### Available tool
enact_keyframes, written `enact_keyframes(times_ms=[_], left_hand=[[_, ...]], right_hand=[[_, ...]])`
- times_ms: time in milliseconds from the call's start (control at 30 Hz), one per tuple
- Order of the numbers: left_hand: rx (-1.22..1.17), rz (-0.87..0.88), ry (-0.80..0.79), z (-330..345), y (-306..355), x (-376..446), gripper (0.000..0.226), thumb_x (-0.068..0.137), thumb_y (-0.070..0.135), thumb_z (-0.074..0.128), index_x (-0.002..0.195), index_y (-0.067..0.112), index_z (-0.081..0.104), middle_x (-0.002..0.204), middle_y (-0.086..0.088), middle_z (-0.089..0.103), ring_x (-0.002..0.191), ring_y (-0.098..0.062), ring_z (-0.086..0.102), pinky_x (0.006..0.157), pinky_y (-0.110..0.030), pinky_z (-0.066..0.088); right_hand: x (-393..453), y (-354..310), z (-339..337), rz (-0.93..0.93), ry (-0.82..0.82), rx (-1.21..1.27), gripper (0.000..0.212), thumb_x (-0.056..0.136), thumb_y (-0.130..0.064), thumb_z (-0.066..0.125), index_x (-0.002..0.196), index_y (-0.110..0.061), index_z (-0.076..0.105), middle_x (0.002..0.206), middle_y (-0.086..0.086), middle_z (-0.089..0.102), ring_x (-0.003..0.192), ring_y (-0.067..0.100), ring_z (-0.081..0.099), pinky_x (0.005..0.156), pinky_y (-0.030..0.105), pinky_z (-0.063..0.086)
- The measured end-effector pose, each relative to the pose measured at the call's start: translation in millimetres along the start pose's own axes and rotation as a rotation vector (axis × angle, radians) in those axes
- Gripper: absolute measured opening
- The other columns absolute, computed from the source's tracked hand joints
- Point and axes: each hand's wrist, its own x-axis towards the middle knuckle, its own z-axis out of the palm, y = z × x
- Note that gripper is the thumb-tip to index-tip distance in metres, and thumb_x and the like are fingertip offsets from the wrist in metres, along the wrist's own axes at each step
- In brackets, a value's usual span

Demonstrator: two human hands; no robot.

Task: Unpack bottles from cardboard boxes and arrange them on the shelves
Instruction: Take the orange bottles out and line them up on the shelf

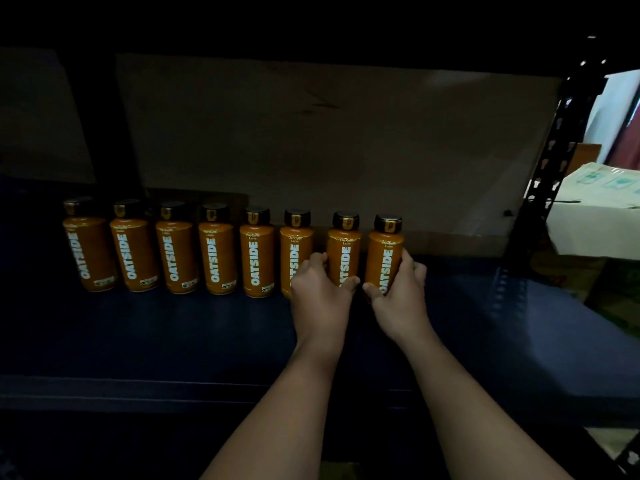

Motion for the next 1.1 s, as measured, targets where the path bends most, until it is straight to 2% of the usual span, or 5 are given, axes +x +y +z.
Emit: enact_keyframes(times_ms=[367, 533, 700, 900, 1100], left_hand=[[-0.005, -0.031, 0.001, -6.8, 1.8, -1.7, 0.064, 0.079, 0.026, 0.087, 0.136, 0.011, 0.061, 0.133, -0.004, 0.055, 0.119, -0.017, 0.061, 0.098, -0.036, 0.057], [-0.004, -0.027, 0.017, -9.5, 2.8, -3.0, 0.057, 0.079, 0.025, 0.087, 0.129, 0.010, 0.065, 0.126, -0.003, 0.059, 0.113, -0.013, 0.062, 0.093, -0.026, 0.055], [0.009, -0.021, 0.012, -9.2, 2.7, -3.1, 0.056, 0.079, 0.025, 0.088, 0.128, 0.010, 0.066, 0.124, -0.003, 0.061, 0.111, -0.014, 0.063, 0.093, -0.030, 0.057], [0.029, -0.019, 0.026, -8.9, 2.0, -2.6, 0.057, 0.079, 0.025, 0.087, 0.130, 0.009, 0.066, 0.124, -0.004, 0.062, 0.110, -0.013, 0.063, 0.091, -0.028, 0.057], [0.039, 0.002, 0.043, -5.6, -2.4, -1.8, 0.063, 0.077, 0.024, 0.089, 0.133, 0.008, 0.064, 0.130, -0.008, 0.063, 0.118, -0.020, 0.064, 0.094, -0.040, 0.059]], right_hand=[[-10.3, -8.4, -2.1, -0.061, 0.029, -0.079, 0.091, 0.089, -0.019, 0.076, 0.159, -0.023, 0.019, 0.151, 0.000, 0.033, 0.139, 0.019, 0.038, 0.108, 0.035, 0.037], [-10.9, -8.9, -1.3, -0.068, 0.019, -0.093, 0.090, 0.091, -0.018, 0.074, 0.160, -0.024, 0.017, 0.148, 0.000, 0.035, 0.137, 0.017, 0.040, 0.104, 0.032, 0.036], [-11.3, -7.6, -1.2, -0.080, 0.021, -0.110, 0.090, 0.092, -0.019, 0.073, 0.160, -0.024, 0.015, 0.147, 0.001, 0.035, 0.136, 0.018, 0.040, 0.100, 0.028, 0.033], [-11.1, -8.2, -1.0, -0.075, 0.018, -0.115, 0.091, 0.092, -0.019, 0.073, 0.161, -0.024, 0.014, 0.149, 0.002, 0.033, 0.138, 0.020, 0.039, 0.108, 0.037, 0.038], [-11.1, -7.7, -1.5, -0.073, 0.019, -0.100, 0.091, 0.092, -0.019, 0.073, 0.161, -0.025, 0.014, 0.148, 0.001, 0.033, 0.138, 0.019, 0.039, 0.107, 0.036, 0.037]])
